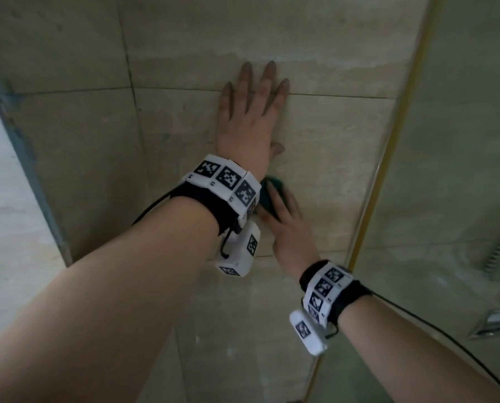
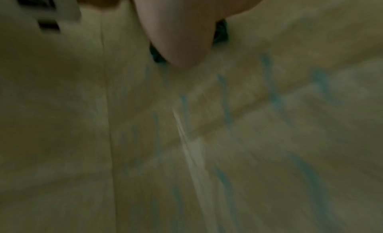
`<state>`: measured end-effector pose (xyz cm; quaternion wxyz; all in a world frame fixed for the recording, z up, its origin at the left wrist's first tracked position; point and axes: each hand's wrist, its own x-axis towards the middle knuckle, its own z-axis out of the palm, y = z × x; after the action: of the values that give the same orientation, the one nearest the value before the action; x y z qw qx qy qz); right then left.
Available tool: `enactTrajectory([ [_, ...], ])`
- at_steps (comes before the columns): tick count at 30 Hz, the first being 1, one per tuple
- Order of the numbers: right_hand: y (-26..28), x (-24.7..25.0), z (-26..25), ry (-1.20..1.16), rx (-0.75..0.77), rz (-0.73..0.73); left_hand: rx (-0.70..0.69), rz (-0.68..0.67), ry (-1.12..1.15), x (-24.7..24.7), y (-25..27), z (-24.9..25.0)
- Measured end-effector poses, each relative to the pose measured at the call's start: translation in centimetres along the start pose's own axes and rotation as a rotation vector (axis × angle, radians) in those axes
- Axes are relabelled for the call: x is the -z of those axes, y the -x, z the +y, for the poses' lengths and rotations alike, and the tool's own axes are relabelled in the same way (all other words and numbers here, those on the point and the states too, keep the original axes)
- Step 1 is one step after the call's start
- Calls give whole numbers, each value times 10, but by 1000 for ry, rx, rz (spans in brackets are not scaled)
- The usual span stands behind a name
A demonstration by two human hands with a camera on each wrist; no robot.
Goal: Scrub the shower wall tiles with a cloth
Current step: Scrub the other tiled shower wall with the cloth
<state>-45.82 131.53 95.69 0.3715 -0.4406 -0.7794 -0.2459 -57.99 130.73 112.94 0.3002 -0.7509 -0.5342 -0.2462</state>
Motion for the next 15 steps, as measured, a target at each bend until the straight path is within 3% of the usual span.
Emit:
enactTrajectory([
  [5, -61, 46, 24, 62, -18, 152, 1, 97, 57, 1, -2, -5],
  [11, -73, 72, 48, 39, -302, 274, -20, 101, 51, -1, -2, -7],
  [15, -48, 55, 55, 17, -444, 345, -32, 88, 41, -2, -1, -8],
])
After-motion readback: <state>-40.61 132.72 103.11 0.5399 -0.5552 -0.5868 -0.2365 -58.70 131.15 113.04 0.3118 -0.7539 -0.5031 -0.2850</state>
